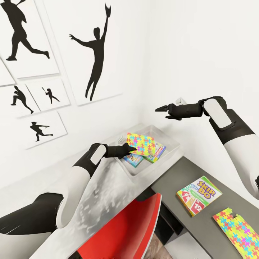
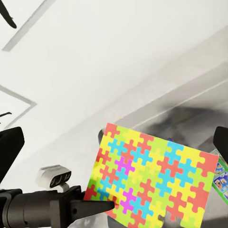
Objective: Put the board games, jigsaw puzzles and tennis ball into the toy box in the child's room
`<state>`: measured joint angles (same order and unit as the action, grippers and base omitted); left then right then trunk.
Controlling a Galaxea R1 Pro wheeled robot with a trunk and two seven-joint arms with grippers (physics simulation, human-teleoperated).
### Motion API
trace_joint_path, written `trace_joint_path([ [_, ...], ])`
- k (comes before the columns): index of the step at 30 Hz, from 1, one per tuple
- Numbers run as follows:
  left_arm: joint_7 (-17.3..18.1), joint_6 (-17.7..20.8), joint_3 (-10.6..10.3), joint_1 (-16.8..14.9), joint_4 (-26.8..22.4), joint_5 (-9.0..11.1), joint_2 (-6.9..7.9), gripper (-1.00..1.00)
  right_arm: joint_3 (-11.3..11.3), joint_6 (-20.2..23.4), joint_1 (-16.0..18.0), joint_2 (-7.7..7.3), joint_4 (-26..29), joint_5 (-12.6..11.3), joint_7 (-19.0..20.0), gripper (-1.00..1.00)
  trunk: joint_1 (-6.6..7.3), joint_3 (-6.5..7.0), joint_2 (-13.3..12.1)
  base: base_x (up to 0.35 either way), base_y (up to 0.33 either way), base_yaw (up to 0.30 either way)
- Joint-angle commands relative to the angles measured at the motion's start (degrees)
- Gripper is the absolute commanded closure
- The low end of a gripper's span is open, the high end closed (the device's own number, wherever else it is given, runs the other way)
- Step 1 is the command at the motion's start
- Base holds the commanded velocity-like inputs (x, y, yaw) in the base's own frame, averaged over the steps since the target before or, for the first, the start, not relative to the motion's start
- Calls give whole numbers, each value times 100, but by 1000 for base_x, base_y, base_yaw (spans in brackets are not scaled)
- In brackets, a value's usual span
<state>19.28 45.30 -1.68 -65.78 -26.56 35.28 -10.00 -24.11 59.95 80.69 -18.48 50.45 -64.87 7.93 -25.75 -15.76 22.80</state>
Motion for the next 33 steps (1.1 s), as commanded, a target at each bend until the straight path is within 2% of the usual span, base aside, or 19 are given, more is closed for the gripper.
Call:
trace_joint_path([
  [1,0,14,-6,-5,0,-6,0,100,-15,5,8,-6,0,54,60,-100,-3,-21,12,0,0,0],
  [33,-52,-37,-33,-5,-33,-13,0,100,-15,5,8,-6,0,54,60,-100,-3,-318,12,0,0,0],
])
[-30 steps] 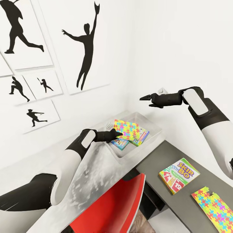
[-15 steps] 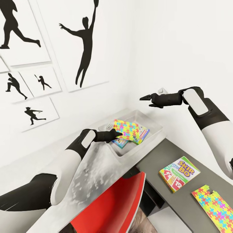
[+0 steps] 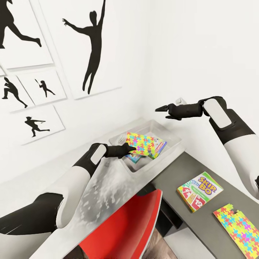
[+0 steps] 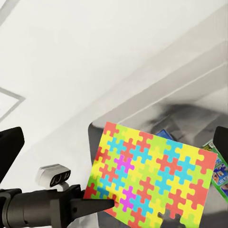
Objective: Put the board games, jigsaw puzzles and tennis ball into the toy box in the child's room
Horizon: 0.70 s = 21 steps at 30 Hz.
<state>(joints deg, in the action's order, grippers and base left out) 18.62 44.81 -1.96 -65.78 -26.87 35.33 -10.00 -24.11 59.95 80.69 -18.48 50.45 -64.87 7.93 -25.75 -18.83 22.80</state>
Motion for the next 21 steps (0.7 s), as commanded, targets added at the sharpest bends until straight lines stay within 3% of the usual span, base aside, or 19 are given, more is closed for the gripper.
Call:
trace_joint_path([
  [1,13,12,-7,-5,-24,-17,0,100,-15,5,8,-6,0,53,60,-100,-3,-20,12,0,0,0],
  [21,10,10,-24,-5,-257,-17,0,100,-15,5,8,-6,0,53,60,-100,-3,-206,12,0,0,0],
])
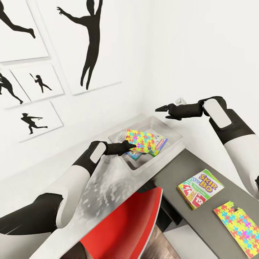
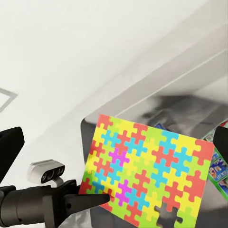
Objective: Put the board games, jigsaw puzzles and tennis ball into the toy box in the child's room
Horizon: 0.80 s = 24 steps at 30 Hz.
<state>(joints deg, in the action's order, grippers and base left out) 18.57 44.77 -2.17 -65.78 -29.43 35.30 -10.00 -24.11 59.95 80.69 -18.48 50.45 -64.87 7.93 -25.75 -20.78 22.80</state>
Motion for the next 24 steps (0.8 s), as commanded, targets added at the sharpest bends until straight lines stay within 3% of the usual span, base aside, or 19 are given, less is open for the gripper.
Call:
trace_joint_path([
  [1,15,14,-2,-5,-1,-14,0,100,-15,5,8,-6,0,54,60,-100,-3,-20,12,0,0,0],
  [22,15,5,-2,-5,-5,-14,0,100,-15,5,8,-6,0,54,55,-100,-3,-193,12,0,0,0],
  [24,77,-57,67,-5,-71,70,0,100,-8,5,-58,59,-34,52,60,-100,-3,-193,12,0,0,0],
])
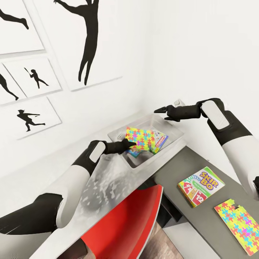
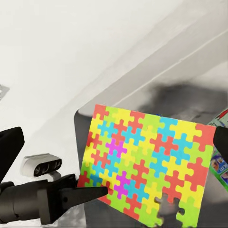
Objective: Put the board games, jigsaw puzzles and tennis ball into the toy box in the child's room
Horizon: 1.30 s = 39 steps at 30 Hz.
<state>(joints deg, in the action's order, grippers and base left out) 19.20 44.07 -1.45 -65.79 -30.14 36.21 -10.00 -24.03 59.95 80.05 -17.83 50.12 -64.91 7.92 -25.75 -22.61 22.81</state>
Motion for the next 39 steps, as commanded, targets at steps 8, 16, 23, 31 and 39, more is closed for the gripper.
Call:
trace_joint_path([
  [8,21,-23,212,-4,-155,198,0,-100,-2,5,-125,-14,-2,51,60,-100,-3,-10,11,0,0,0],
  [16,20,-23,294,-4,-176,253,0,-100,4,5,-147,-38,-2,48,60,-100,-3,-10,11,0,0,0],
  [23,22,-29,294,-4,-177,255,0,-100,4,5,-147,-44,-2,48,60,-100,-3,-10,11,0,0,0],
  [31,7,-4,301,-4,-200,255,0,-100,-4,5,-147,-45,-2,48,60,-100,-3,-10,11,0,0,0],
  [39,-108,60,296,-4,-346,235,0,-100,-5,5,-147,-45,-2,48,60,-100,-3,-10,11,0,0,0],
])
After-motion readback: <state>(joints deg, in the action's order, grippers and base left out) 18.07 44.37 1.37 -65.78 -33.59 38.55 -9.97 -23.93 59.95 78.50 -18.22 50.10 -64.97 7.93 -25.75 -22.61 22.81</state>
